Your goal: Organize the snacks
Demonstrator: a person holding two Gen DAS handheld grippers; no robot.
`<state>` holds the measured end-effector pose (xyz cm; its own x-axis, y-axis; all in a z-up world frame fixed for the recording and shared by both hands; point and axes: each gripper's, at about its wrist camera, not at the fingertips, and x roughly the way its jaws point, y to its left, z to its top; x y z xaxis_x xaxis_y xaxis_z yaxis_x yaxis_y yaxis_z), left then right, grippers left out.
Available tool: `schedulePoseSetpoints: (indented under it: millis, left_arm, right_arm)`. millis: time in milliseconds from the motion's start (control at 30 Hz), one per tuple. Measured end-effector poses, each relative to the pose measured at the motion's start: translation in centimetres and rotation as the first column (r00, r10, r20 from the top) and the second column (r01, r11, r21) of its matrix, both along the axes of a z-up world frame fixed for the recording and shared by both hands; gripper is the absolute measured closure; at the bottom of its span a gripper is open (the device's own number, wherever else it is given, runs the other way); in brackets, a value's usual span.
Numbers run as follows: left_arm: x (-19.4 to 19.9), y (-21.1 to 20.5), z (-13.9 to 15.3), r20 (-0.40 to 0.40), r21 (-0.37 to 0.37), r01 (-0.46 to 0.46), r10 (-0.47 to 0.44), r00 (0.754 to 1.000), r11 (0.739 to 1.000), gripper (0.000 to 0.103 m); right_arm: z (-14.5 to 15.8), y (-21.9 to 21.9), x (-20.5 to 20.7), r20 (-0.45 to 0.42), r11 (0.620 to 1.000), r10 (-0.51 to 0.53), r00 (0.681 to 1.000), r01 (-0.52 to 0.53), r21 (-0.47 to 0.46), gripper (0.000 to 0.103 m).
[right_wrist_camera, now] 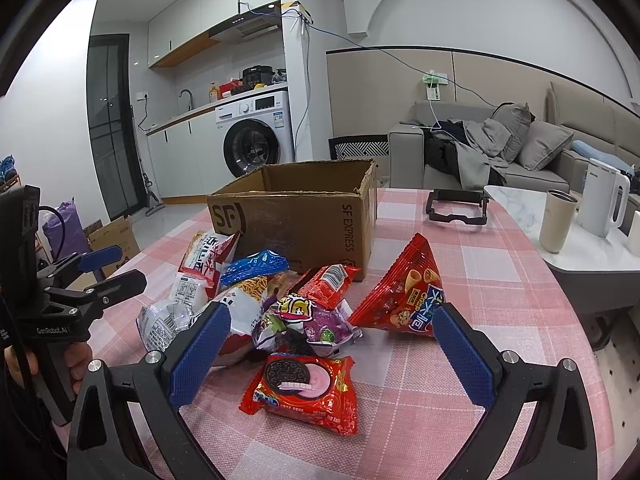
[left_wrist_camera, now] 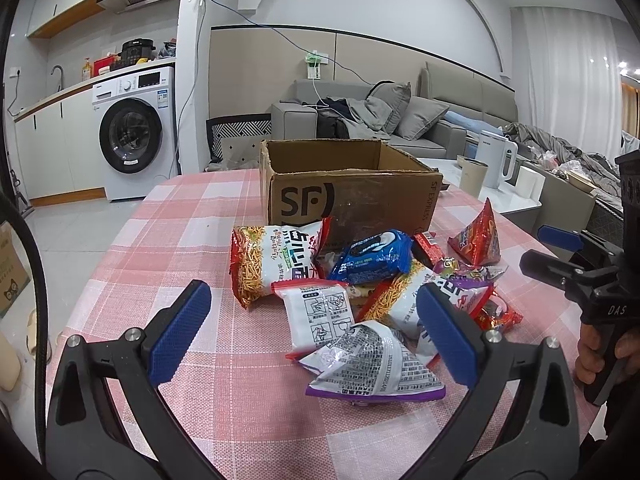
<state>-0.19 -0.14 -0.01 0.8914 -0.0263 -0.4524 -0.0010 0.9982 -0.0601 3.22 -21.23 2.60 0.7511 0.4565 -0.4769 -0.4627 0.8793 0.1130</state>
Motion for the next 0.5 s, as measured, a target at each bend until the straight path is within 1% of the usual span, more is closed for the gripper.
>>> schedulePoseSetpoints:
  millis: [500]
  left_arm:
    - [-0.14,-0.35,0.02,-0.004,0.004,0.004,-0.004,1.0,1.0,0.001]
  right_arm:
    - [-0.14,-0.05,0.39,-0.023,1.0,-0.009,1.0,0.008,-0.004,0.0]
